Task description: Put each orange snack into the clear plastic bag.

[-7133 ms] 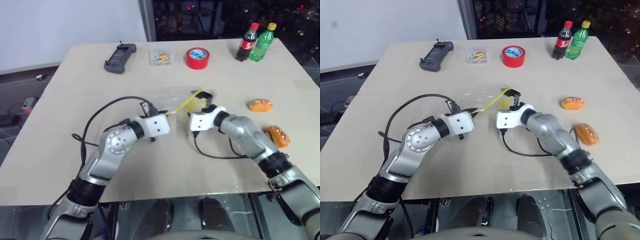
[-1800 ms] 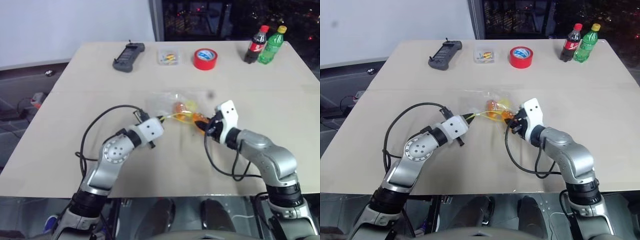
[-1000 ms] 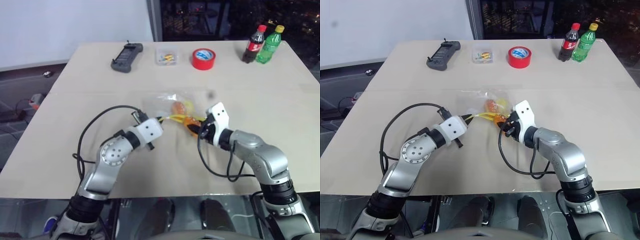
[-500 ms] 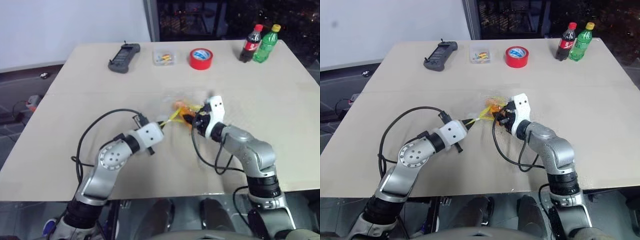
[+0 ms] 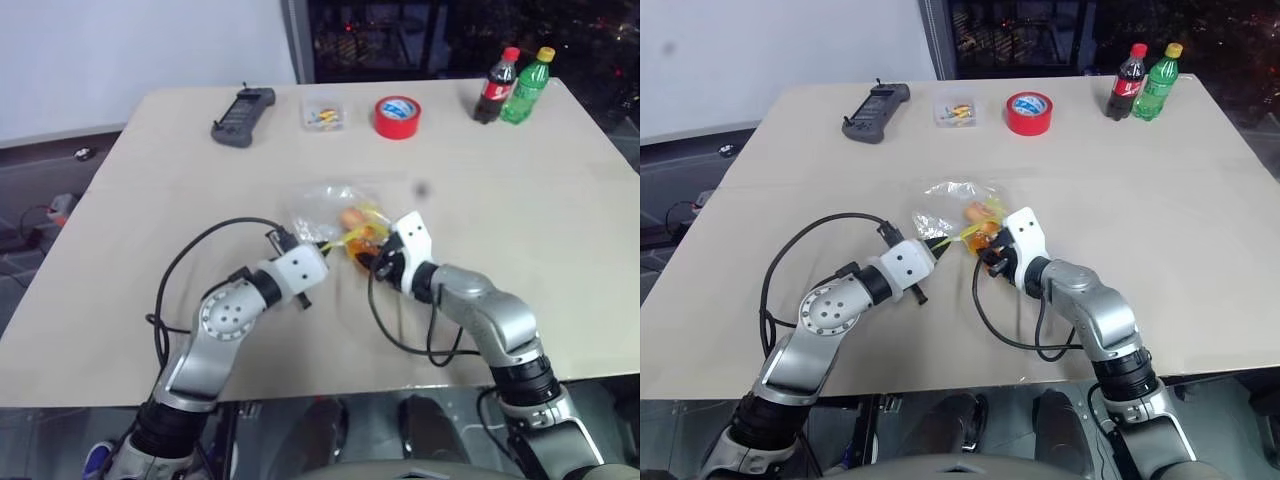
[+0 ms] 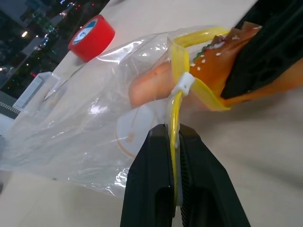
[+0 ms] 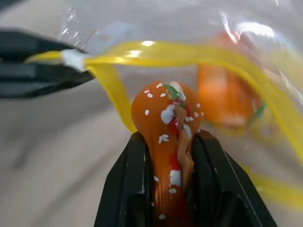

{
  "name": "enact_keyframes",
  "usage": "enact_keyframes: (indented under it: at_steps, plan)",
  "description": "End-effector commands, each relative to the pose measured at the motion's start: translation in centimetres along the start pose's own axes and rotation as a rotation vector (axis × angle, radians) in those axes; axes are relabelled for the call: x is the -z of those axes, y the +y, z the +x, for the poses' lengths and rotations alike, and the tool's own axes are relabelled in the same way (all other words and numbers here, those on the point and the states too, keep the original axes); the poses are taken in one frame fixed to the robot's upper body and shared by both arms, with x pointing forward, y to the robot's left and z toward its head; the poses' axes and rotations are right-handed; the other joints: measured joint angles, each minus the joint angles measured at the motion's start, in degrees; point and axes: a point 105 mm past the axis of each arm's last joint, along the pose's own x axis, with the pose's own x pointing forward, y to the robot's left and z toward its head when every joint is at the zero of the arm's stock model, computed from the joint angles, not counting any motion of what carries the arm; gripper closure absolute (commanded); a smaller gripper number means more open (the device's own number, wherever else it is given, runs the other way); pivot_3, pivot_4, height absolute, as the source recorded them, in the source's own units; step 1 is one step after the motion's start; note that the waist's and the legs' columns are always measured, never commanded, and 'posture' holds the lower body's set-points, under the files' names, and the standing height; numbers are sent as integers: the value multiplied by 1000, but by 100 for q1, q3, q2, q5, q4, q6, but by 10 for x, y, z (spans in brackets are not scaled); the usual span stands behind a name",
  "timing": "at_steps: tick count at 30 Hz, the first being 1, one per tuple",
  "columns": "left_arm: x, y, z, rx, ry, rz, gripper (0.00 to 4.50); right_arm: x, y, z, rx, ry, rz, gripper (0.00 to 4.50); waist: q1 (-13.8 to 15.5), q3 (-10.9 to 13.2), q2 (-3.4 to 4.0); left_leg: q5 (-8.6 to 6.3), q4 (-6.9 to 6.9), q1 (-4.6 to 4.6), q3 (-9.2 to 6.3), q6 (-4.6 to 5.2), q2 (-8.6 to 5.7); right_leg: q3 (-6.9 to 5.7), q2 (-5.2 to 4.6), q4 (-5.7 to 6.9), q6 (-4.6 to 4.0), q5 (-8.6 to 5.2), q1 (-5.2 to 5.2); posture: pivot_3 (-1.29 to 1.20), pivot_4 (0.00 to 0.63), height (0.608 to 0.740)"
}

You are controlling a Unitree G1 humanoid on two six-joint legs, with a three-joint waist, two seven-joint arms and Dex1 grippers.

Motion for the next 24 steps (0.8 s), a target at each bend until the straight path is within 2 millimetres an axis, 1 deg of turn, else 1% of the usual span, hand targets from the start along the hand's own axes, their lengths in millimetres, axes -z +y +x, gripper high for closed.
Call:
enact_keyframes:
  at_steps: [1,6,8,12,14,15,17,18,20,22,24]
  plan:
    - [-11,-4,-6,29,-43,37,4500,-25,8,8,-46,-113,63,3566,-7,0,0,0,0,0,0,0,0,1,1,0,0,0,-1,0,150,740]
    - [-5,-13,-8,62,-29,38,4500,-33,8,19,-72,-142,128,3566,8,1,1,0,-3,-1,0,-1,1,3,2,0,-1,0,-3,0,150,740]
    - [-4,-14,-8,66,-27,39,4500,-33,12,26,-100,-143,96,3566,12,1,1,0,-3,0,0,-1,1,1,2,0,-1,0,-5,0,150,740]
    - [-3,-13,-9,62,-24,38,4500,-31,23,36,-145,-145,-74,3566,1,1,3,0,-4,0,-1,-1,1,1,2,0,-1,0,-8,0,150,740]
    - [-2,-13,-9,57,-24,36,4500,-32,28,38,-170,-178,-109,3566,-7,1,3,0,-4,0,1,-2,1,2,2,0,-1,0,-9,0,150,740]
    - [-2,-12,-10,54,-26,36,4500,-35,29,39,-155,-208,-128,3566,-8,1,3,0,-4,0,0,-2,1,2,3,0,-1,0,-9,0,150,740]
    - [-3,-13,-11,52,-33,35,4500,-38,29,41,-138,-251,-126,3566,-9,2,3,0,-4,0,0,-2,1,2,4,1,-1,0,-9,0,150,740]
    - [-3,-13,-12,51,-35,31,4500,-39,33,42,-157,-276,-110,3566,-8,1,3,0,-4,0,0,-3,2,2,5,1,-1,0,-10,0,150,740]
    - [-2,-12,-13,45,-40,30,4500,-38,40,44,-217,-270,-63,3566,-8,1,3,0,-4,0,0,-3,2,3,6,1,-1,0,-10,0,150,740]
    - [-3,-11,-15,45,-54,31,4500,-36,41,47,-230,-254,-125,3566,-4,2,3,0,-4,0,0,-3,2,4,6,0,-1,0,-9,0,150,740]
    - [-3,-10,-16,38,-58,27,4500,-30,42,49,-248,-228,-205,2937,-3,2,4,0,-4,0,0,-3,2,4,6,0,-1,0,-9,0,150,740]
